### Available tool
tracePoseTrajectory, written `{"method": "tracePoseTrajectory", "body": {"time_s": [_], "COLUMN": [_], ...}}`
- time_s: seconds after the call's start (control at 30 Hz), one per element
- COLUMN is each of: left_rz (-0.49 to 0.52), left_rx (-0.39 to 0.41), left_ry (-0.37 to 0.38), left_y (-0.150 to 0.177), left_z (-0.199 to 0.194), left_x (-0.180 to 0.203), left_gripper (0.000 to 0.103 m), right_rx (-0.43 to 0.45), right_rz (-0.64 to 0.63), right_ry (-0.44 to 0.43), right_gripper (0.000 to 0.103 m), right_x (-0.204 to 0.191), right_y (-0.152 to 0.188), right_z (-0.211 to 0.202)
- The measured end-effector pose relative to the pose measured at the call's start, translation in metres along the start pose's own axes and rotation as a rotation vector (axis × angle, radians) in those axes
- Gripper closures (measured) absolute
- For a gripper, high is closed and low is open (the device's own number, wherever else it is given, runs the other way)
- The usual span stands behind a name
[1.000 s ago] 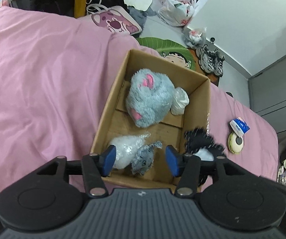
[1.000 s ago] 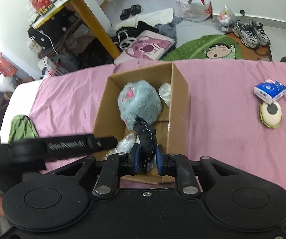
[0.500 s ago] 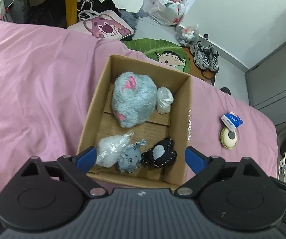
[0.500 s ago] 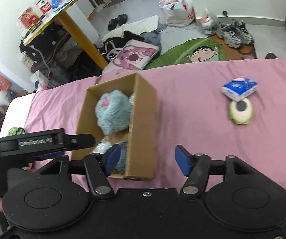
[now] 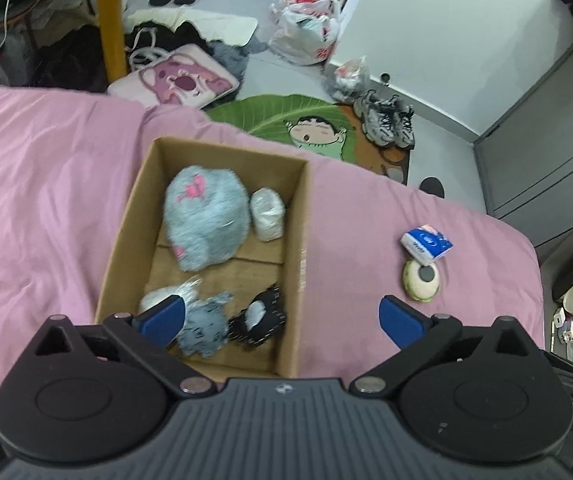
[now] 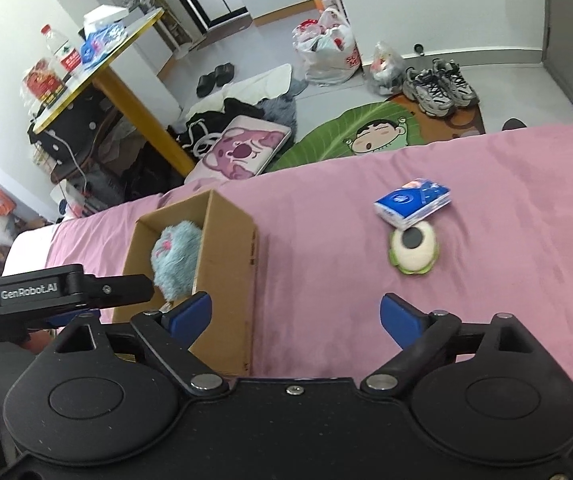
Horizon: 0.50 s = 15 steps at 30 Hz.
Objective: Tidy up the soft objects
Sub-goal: 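Move both tools toward the blue tissue pack and green-white round plush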
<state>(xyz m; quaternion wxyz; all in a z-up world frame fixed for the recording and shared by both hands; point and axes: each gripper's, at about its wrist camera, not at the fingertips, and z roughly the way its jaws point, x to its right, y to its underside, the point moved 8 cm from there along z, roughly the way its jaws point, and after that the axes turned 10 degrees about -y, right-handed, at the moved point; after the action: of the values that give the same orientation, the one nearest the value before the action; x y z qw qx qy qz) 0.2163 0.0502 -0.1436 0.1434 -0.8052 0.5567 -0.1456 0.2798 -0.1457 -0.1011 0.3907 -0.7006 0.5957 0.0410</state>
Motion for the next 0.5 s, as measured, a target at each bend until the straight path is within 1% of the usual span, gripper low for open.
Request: {"method": "tracePoseTrajectory", "body": {"time_s": [0.13,0.37,0.5], "left_rz": [0.029,0.049,0.105], "left_rx": [0.026,-0.003,-0.015], "left_ry": [-0.005,0.007,-0.044], "left_y": [-0.001,-0.001,-0.001], "left_z": [-0.004,0.002,0.010], "left_x": [0.019,0.050,0.067], "left_gripper": [0.001,0.001,0.001], "right_rx": [0.014,0.031,0.028], "right_rz": [0.009,0.026,0.011], "right_ry": [0.010,0.022,0.026], "right_gripper": [0.011,0.010,0.010], "right_x": [0.016,0.044,0.056], "right_y": [-0.002,-0.006,-0.007], "right_z": [-0.004,-0.009,-0.006]}}
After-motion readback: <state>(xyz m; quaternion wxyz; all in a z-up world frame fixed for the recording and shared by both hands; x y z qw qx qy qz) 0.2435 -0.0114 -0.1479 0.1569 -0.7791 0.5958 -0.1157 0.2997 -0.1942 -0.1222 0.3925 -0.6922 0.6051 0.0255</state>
